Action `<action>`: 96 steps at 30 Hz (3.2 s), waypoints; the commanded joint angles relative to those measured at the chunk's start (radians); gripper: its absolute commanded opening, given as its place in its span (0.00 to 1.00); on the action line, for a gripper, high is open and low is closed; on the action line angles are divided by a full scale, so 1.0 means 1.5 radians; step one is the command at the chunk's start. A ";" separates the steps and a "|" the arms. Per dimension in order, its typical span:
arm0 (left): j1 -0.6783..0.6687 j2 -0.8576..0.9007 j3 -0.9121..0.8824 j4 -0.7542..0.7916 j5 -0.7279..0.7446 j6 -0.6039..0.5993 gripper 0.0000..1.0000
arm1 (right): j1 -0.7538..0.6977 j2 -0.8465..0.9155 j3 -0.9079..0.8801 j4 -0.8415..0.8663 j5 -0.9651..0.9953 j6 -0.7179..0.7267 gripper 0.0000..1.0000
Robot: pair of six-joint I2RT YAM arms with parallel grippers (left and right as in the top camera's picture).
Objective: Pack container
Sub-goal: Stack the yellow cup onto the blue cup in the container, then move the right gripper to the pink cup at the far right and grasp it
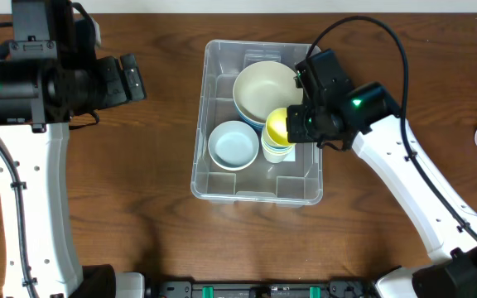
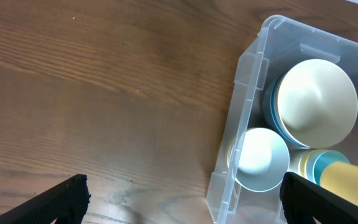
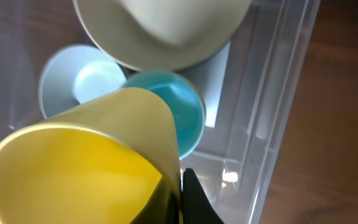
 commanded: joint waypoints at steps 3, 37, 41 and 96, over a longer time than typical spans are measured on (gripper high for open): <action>0.002 0.000 -0.002 0.000 -0.008 0.002 0.98 | 0.004 0.000 0.003 -0.004 0.019 0.004 0.45; 0.002 0.000 -0.002 0.000 -0.008 0.002 0.98 | -0.780 0.062 0.007 0.233 -0.035 -0.216 0.99; 0.002 0.000 -0.002 0.000 -0.008 0.002 0.98 | -0.830 0.118 0.007 0.260 -0.109 -0.261 0.99; 0.002 0.000 -0.002 0.000 -0.008 0.002 0.98 | -0.895 0.286 0.008 0.312 -0.325 -0.302 0.11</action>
